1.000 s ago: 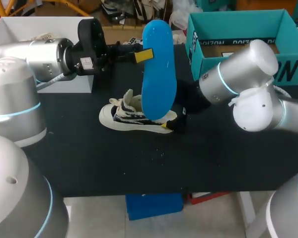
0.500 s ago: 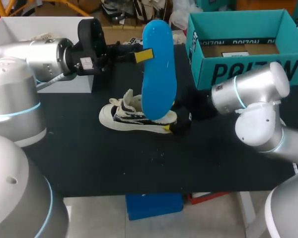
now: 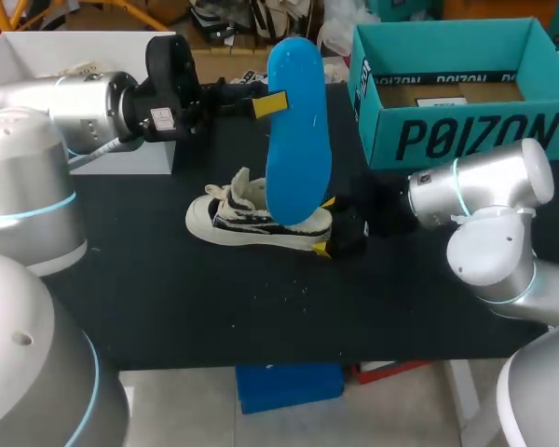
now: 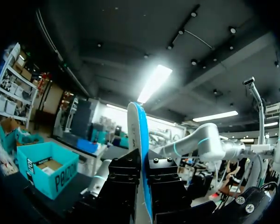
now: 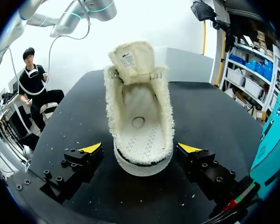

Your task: Take the shoe out of the shoebox, open the shoe tongue, remove and reinsert the insole, then place the shoe into the shoebox

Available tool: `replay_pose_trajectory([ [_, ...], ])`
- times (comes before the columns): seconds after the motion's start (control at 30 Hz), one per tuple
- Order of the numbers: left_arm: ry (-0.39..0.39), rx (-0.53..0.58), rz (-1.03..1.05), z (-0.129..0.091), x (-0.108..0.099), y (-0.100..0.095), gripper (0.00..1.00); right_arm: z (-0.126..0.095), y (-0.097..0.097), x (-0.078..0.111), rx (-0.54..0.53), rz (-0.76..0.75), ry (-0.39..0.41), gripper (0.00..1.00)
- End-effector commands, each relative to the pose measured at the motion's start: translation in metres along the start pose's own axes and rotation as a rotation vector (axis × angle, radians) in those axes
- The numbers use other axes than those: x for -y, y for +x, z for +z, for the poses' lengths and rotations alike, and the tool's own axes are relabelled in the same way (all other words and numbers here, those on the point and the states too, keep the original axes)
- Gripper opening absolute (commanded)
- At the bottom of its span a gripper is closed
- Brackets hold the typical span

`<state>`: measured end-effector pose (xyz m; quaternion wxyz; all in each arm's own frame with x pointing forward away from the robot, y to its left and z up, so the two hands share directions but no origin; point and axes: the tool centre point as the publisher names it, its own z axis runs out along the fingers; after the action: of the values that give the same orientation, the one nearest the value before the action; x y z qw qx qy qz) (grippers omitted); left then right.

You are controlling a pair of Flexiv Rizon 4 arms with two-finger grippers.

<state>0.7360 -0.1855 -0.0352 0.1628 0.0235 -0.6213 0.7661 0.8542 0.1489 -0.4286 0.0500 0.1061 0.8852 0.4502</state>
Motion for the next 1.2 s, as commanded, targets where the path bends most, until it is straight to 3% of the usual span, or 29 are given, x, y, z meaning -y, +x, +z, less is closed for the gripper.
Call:
replay_pose_trajectory([
  [0.03, 0.001, 0.005, 0.003, 0.002, -0.001, 0.0, 0.0, -0.019, -0.008, -0.014, -0.019, 0.0, 0.151, 1.0],
  [0.17, 0.001, 0.005, 0.003, 0.002, -0.001, 0.0, 0.0, -0.03, -0.017, -0.02, -0.046, -0.013, 0.226, 1.0],
  [0.4, 0.001, 0.005, 0.003, 0.002, -0.001, 0.0, 0.0, -0.032, -0.026, -0.034, -0.053, -0.004, 0.462, 1.0],
  [0.53, 0.001, 0.005, 0.003, 0.002, -0.001, 0.0, 0.0, -0.022, -0.027, -0.044, -0.023, -0.04, 0.657, 1.0],
  [0.73, 0.001, 0.005, 0.003, 0.002, -0.001, 0.0, 0.0, -0.007, -0.026, -0.063, 0.022, -0.111, 0.831, 1.0],
  [1.2, 0.001, 0.005, 0.003, 0.002, -0.001, 0.0, 0.0, 0.017, -0.023, -0.082, 0.041, -0.161, 0.915, 1.0],
])
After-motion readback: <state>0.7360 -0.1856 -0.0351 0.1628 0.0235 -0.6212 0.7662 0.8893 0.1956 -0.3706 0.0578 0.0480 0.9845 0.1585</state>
